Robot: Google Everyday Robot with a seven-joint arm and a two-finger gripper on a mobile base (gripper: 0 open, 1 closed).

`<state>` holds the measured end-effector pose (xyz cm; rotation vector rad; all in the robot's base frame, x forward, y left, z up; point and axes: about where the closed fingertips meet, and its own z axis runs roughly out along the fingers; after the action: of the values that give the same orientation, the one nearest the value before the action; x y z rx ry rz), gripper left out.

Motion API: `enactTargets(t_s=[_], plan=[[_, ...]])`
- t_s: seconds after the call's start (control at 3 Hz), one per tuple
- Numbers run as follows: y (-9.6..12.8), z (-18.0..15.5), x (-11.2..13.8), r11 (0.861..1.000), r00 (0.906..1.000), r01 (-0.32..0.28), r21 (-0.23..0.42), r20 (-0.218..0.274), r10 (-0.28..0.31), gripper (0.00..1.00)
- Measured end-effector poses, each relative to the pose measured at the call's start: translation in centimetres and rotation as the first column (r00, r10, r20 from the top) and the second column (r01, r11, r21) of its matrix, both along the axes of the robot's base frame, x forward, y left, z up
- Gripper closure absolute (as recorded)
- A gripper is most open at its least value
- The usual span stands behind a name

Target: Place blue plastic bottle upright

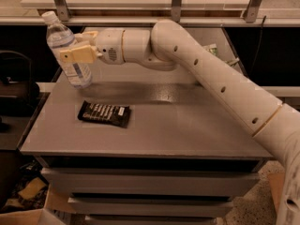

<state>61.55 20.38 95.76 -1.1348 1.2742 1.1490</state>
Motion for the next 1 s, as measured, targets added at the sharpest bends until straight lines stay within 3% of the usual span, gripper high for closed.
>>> enactTargets(t_s=[0.67,1.0], plan=[[0.13,-0.85,0.07,0.999,0.9998,0.016,0.037,0.011,-0.017,1.0],[0.07,-1.08,0.14,0.998,0.9994,0.029,0.049,0.014,-0.03,0.82]])
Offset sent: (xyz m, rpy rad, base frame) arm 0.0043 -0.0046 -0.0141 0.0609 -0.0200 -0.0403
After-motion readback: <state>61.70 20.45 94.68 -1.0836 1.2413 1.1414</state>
